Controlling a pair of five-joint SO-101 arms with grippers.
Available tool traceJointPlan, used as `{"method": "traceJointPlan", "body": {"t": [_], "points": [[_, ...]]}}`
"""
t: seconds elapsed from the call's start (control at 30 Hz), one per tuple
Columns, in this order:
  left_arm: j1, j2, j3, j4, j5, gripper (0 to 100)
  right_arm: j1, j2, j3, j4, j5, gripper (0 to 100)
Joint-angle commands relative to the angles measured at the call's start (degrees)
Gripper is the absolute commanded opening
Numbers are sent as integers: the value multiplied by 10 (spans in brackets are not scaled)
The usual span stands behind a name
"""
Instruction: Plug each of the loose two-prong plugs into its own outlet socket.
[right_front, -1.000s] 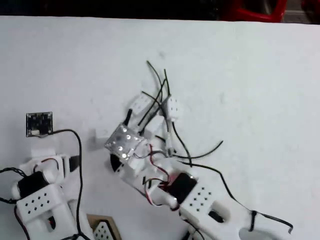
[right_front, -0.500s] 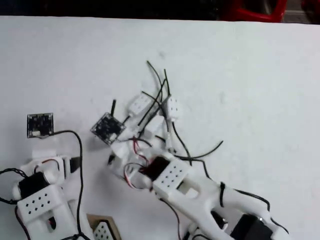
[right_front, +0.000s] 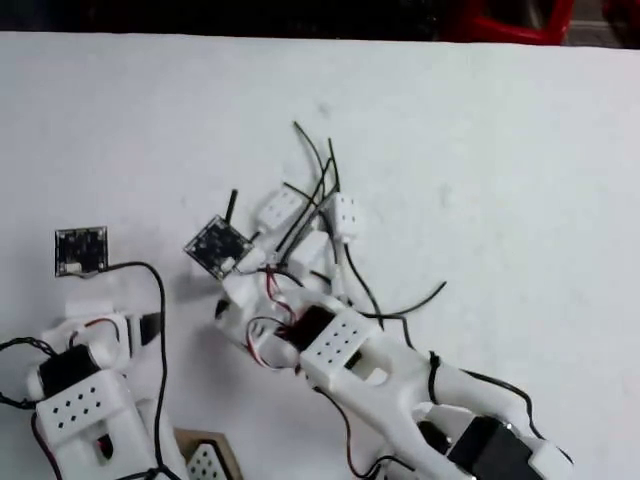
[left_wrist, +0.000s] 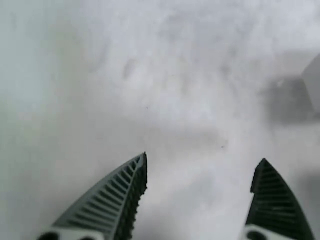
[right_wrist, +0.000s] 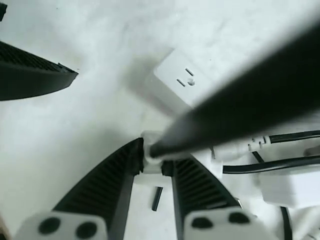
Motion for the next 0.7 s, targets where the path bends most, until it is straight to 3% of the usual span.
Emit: {"method": "traceJointPlan", "body": {"t": [0.0,0.67], "points": [[-6,-10,-2,-10,5,328,6,-4,-29,27,-4,17],[-6,-10,-2,-10,5,328,-3,15,-25,67,-4,17]]}}
